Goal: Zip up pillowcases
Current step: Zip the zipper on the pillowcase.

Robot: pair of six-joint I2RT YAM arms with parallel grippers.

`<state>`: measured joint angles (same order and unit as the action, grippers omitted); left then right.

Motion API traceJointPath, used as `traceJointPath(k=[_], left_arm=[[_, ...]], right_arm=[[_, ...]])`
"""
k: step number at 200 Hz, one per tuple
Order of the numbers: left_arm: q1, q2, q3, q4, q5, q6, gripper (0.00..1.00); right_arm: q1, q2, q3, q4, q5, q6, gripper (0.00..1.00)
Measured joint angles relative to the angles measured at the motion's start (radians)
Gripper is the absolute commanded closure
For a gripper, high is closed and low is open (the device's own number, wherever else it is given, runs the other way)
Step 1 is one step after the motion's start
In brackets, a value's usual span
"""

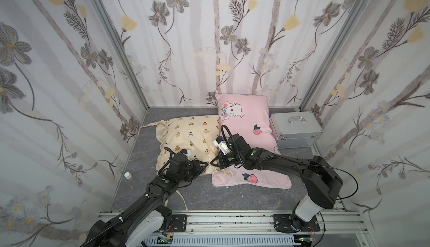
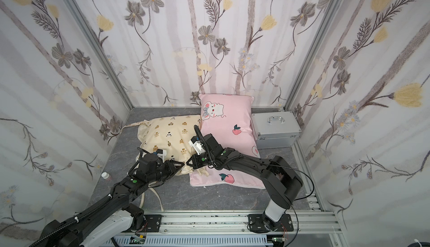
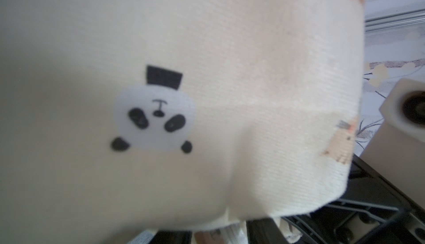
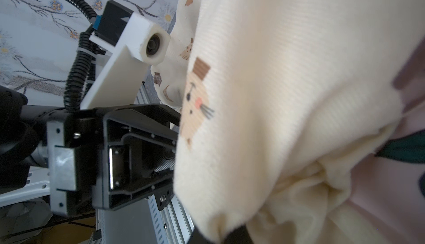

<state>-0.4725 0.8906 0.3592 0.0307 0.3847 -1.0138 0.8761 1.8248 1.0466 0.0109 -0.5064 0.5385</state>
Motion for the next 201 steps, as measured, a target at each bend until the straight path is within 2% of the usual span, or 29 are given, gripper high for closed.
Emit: traceJointPath(k=[143,187,201], left_arm=[[0.001,0.011,0.0,-0.001,-0.017,-0.014,0.85],[0.0,0.02,0.0,0.002,-0.015,-0.013,1.0],[0.0,0.02,0.0,0.001,-0.016,-0.014,1.0]], right_arm=[[-0.004,-0.002,-0.011,0.005,0.0,-0.009,1.0],[-0.004,-0.002,-0.011,0.005,0.0,-0.008,1.0],[-0.004,-0.002,-0.011,0.005,0.0,-0.008,1.0]])
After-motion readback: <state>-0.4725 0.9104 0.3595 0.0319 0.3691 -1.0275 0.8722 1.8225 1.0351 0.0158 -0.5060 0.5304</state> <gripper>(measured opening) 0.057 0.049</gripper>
